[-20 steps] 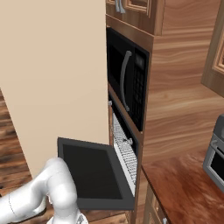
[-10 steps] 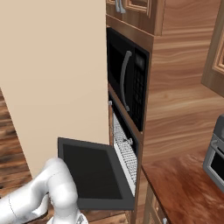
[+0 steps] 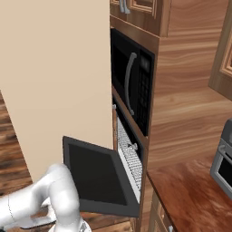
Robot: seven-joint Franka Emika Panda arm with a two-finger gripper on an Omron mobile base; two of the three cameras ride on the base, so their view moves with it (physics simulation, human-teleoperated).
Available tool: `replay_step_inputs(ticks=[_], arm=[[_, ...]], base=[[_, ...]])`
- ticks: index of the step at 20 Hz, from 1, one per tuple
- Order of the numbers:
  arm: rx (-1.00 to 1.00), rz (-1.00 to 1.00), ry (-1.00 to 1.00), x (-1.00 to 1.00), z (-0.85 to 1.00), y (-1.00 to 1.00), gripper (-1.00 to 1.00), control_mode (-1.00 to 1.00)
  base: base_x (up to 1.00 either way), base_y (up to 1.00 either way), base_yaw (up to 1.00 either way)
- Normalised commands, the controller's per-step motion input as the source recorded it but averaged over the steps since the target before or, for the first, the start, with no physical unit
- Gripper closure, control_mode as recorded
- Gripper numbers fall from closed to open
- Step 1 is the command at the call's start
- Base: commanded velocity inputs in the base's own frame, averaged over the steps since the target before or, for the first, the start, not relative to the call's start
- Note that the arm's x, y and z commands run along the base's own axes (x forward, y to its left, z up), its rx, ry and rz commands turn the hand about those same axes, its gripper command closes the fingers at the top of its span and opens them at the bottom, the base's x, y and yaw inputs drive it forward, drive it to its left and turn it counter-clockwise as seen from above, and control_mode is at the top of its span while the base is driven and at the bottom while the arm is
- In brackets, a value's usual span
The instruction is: Place the fish on the top rack of the oven, and slide the tray back inside. Close the oven door.
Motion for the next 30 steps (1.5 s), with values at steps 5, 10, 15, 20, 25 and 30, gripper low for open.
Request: replay_step_inputs(ticks=[5,10,15,20,25,30], arm=[[-0.68,-0.46,-0.15,0.26,0.26,-0.05,-1.0,-1.0],[-0.66,-0.49,-0.16,0.32,0.28,0.0,-1.0,-1.0],[-0.64,-0.48,-0.2,0.34,0.25,0.0,-1.0,-1.0],[-0.57,-0.48,-0.2,0.34,0.13,-0.08,-1.0,-1.0],[-0.43,-0.45,-0.1,0.38,0.1,-0.52,-1.0,-1.0],[-0.31,-0.4,-0.05,0.56,0.06,-0.82,-1.0,-1.0]], base=[[0.0,0.0,0.0],[0.0,0.0,0.0],[0.0,0.0,0.0],[0.0,0.0,0.0],[0.0,0.0,0.0],[0.0,0.0,0.0]])
